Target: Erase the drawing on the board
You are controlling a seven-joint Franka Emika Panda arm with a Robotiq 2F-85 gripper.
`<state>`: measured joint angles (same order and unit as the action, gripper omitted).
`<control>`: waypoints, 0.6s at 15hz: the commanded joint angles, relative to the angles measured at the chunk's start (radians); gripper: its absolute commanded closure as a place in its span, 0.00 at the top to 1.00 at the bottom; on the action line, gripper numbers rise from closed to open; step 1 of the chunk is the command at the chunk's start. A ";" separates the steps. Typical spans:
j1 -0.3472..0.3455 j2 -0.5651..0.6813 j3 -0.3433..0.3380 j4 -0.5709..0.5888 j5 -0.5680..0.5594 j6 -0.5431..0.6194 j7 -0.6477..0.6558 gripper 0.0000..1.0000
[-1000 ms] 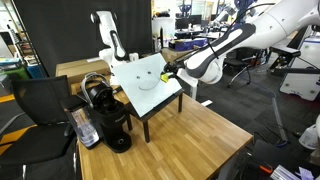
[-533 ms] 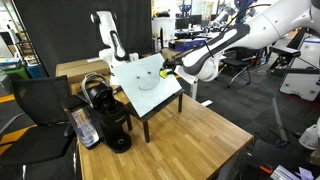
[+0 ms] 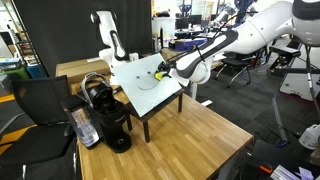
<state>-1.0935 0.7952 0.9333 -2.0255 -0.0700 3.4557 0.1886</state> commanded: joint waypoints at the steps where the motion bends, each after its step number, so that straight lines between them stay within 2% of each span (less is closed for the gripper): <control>1: 0.029 0.016 -0.026 0.025 -0.029 0.000 -0.004 0.27; 9: 0.008 0.011 -0.031 -0.028 -0.118 0.001 -0.033 0.27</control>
<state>-1.0870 0.7950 0.9110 -2.0335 -0.1541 3.4570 0.1763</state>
